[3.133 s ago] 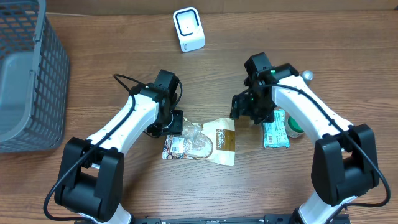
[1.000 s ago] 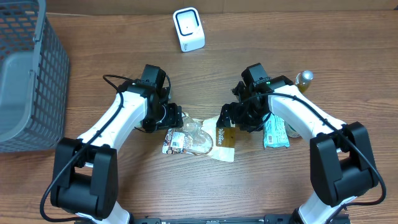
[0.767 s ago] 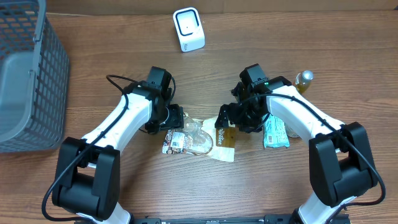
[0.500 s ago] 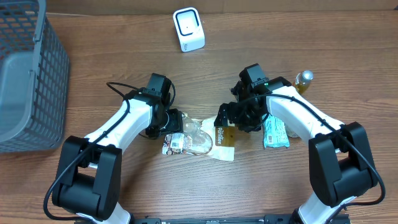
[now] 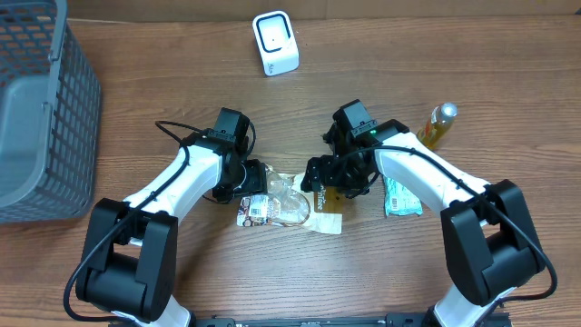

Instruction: Scan the item barcode

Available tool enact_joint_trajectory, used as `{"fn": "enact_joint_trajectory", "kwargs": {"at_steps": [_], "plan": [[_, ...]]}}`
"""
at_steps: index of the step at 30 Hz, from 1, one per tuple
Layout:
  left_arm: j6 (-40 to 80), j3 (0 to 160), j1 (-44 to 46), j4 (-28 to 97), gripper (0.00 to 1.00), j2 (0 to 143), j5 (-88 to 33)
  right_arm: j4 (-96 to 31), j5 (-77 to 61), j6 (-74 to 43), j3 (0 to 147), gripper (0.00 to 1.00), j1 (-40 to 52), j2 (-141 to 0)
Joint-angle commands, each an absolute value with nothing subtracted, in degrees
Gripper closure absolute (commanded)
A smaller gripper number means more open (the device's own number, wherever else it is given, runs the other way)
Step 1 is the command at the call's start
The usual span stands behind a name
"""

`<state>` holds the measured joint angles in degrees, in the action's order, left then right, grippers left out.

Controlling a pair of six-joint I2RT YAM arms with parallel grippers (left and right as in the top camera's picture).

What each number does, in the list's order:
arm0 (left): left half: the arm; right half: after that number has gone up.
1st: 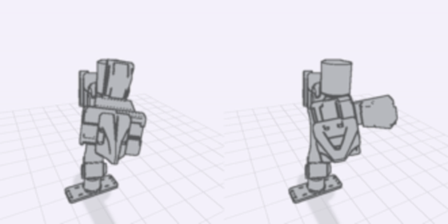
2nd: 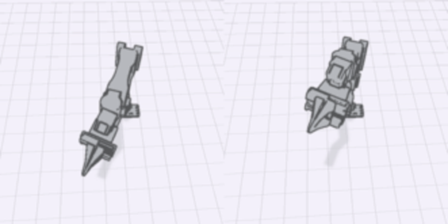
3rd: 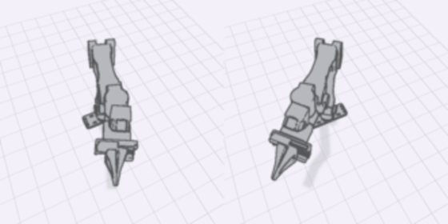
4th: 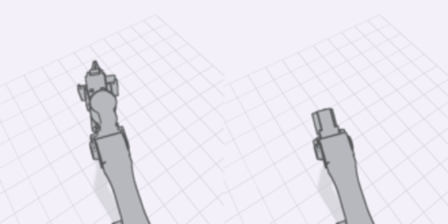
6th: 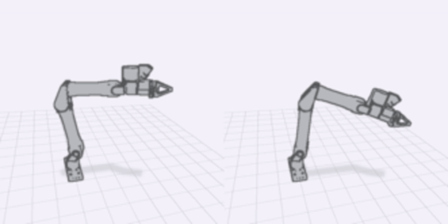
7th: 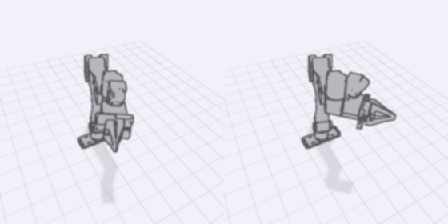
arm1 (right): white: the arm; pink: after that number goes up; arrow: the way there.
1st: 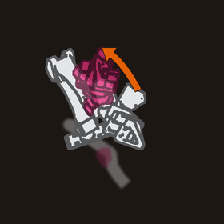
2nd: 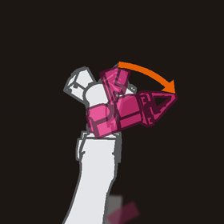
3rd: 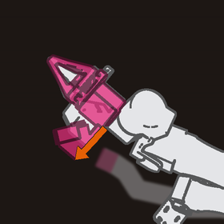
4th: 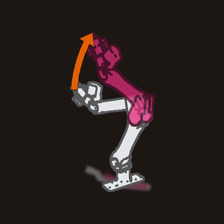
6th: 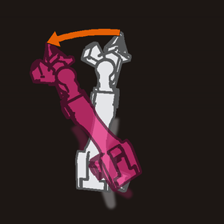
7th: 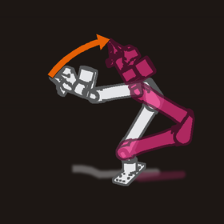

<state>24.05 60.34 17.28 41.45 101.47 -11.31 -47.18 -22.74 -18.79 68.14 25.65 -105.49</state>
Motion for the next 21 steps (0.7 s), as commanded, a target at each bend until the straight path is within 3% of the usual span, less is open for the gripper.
{"fn": "enact_joint_trajectory", "kwargs": {"at_steps": [1, 7, 12, 21], "plan": [[24.9, 59.2, 17.7, 41.3, 0.34, 101.3, -10.1, -46.9, -19.9, -20.9, 67.9, 0.13, 26.7, -104.2], [24.9, 59.2, 17.7, 41.3, 0.34, 101.3, -10.1, -46.1, -17.6, -22.0, 67.8, 0.13, 29.5, -104.2], [24.8, 59.2, 17.7, 41.3, 0.34, 101.3, -10.1, -46.1, -7.9, -27.5, 67.8, 0.09, 31.9, -104.2], [24.8, 59.2, 17.7, 41.3, 0.33, 101.3, -9.9, -42.7, -7.8, -30.4, 64.4, 0.06, 32.7, -104.3]]}}
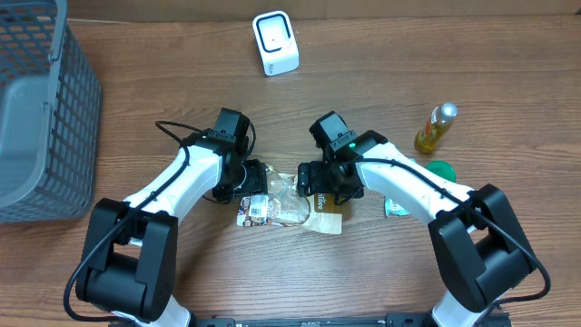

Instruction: Scan the item barcode

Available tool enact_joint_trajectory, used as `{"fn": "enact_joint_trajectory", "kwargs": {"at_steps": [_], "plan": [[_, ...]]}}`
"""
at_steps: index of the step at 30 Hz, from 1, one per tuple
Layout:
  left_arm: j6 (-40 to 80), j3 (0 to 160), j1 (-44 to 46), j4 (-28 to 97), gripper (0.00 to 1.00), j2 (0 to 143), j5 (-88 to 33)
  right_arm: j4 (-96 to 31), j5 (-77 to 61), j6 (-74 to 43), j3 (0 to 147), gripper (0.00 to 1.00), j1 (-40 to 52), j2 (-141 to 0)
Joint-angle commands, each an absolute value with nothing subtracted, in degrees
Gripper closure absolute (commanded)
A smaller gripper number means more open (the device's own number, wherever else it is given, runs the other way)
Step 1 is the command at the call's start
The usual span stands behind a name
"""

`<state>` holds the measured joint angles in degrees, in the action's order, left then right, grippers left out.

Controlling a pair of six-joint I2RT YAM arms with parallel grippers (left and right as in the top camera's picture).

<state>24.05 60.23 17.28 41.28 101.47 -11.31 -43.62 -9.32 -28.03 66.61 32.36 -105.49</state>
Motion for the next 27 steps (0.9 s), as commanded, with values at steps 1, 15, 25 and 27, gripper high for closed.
{"fn": "enact_joint_trajectory", "kwargs": {"at_steps": [1, 15, 25, 27], "plan": [[24.8, 59.2, 17.7, 41.3, 0.34, 101.3, -9.9, -41.8, -7.8, -30.9, 63.5, 0.05, 32.7, -104.3], [24.8, 59.2, 17.7, 41.3, 0.32, 101.3, -9.9, -18.9, -29.7, -32.8, 50.1, 0.03, 32.8, -104.3], [24.8, 59.2, 17.7, 41.3, 0.31, 101.3, -9.9, -13.7, -31.7, -35.3, 49.9, 0.02, 32.8, -104.3], [24.8, 59.2, 17.7, 41.3, 0.31, 101.3, -9.9, -12.8, -31.6, -36.3, 49.9, 0.04, 32.8, -104.3]]}}
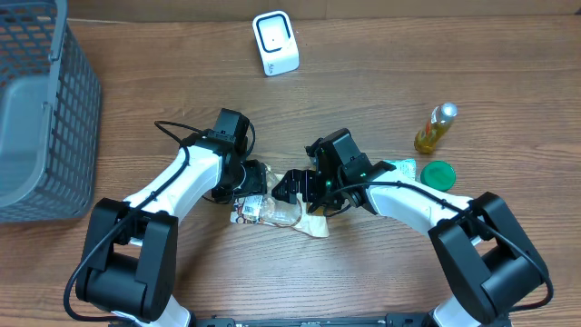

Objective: Scan the item barcode
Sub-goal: 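Release the pouch from the left gripper and retract the left arm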

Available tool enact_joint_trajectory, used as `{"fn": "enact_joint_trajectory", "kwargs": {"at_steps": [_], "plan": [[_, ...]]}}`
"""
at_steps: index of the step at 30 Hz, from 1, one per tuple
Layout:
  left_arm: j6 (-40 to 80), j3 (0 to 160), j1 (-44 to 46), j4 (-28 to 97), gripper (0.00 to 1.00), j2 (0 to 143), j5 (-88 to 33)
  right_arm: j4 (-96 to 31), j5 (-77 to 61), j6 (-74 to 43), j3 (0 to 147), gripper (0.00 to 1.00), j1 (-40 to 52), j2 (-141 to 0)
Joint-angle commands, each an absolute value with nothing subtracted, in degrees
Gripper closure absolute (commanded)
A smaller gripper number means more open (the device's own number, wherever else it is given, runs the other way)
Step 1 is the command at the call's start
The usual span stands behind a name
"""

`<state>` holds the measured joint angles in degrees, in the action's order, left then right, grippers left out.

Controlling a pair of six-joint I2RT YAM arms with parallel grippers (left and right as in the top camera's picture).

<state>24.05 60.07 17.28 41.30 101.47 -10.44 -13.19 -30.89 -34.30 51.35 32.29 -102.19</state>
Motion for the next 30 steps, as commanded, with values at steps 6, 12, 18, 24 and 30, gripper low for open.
{"fn": "enact_joint_trajectory", "kwargs": {"at_steps": [6, 12, 18, 24, 30], "plan": [[24.6, 59.2, 17.7, 41.3, 0.31, 101.3, -9.9, -9.9, -31.6, -37.6, 49.9, 0.2, 32.8, -104.3], [24.6, 59.2, 17.7, 41.3, 0.31, 101.3, -9.9, -8.3, -32.9, -37.5, 49.9, 0.48, 32.8, -104.3], [24.6, 59.2, 17.7, 41.3, 0.31, 101.3, -9.9, -5.7, -37.7, -37.5, 49.9, 0.55, 32.8, -104.3], [24.4, 59.2, 17.7, 41.3, 0.31, 101.3, -9.9, -4.0, -39.9, -37.3, 49.9, 0.61, 32.2, -104.3], [24.4, 59.2, 17.7, 41.3, 0.3, 101.3, -9.9, -4.6, -39.2, -34.6, 49.9, 0.69, 31.4, -104.3]]}}
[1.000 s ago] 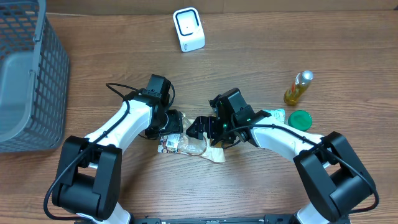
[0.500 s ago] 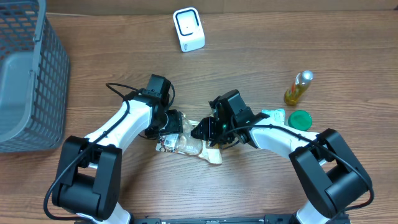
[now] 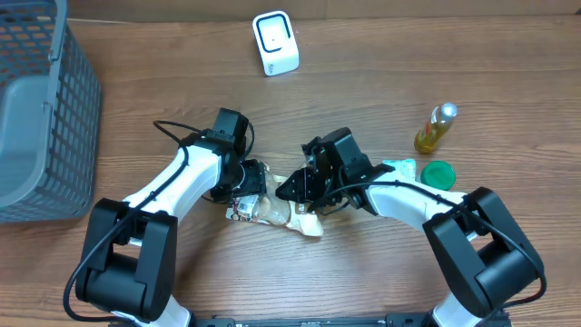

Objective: Scan the item barcode
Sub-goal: 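Release the pouch from the left gripper and retract the left arm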

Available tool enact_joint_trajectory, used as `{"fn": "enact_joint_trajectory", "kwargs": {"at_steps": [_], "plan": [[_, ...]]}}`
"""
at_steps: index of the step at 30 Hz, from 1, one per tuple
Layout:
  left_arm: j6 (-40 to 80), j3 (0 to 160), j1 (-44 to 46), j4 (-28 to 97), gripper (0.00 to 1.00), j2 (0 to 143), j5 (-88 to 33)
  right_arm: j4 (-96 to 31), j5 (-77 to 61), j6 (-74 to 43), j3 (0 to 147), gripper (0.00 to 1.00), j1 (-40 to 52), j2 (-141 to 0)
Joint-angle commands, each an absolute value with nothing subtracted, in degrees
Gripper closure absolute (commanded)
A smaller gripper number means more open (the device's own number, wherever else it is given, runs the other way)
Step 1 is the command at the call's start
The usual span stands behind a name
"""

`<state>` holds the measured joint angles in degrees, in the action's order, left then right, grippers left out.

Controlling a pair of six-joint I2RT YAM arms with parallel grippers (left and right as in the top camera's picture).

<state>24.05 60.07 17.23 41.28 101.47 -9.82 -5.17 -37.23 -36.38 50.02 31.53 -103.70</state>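
Observation:
A clear snack packet with a barcode label at its left end lies on the table between the two arms. My left gripper is shut on the packet's upper left edge. My right gripper reaches in from the right, its fingers drawn to a point on the packet's top middle, and it looks shut on it. The white scanner stands at the back of the table, well away from the packet.
A grey mesh basket fills the left side. A yellow bottle, a green lid and a teal packet lie to the right, behind the right arm.
The packet has shifted a little to the left and tilted. The right gripper's fingers, spread over the packet before, are now drawn together on it. The left gripper has stayed put.
The left gripper held the packet's left end throughout. The right gripper was first at the packet's right end near the teal packet, then farther left over the packet, then spread over its middle, and is now closed on its top.

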Motion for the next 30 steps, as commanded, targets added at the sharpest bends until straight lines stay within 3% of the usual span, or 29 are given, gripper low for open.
{"fn": "enact_joint_trajectory", "kwargs": {"at_steps": [1, 7, 17, 19, 20, 30], "plan": [[24.4, 59.2, 17.7, 41.3, 0.3, 101.3, -9.9, -4.7, -39.0, -34.3, 49.9, 0.71, 31.4, -104.3], [24.4, 59.2, 17.7, 41.3, 0.21, 101.3, -9.9, -5.4, -36.8, -34.0, 49.9, 0.88, 31.4, -104.3], [21.7, 65.5, 17.6, 43.7, 0.19, 98.4, -12.3, -7.7, -36.5, -34.0, 49.9, 0.84, 31.3, -104.3], [20.8, 68.2, 17.6, 45.4, 0.2, 96.4, -12.3, -9.2, -36.6, -33.3, 49.9, 0.91, 31.0, -104.3], [20.2, 69.6, 17.6, 46.3, 0.2, 95.5, -12.3, -10.0, -36.7, -31.4, 49.9, 0.96, 30.7, -104.3], [16.7, 80.6, 16.8, 55.7, 0.18, 85.6, -3.9, -13.0, -47.2, -13.9, 49.9, 0.96, 26.4, -103.9]]}}
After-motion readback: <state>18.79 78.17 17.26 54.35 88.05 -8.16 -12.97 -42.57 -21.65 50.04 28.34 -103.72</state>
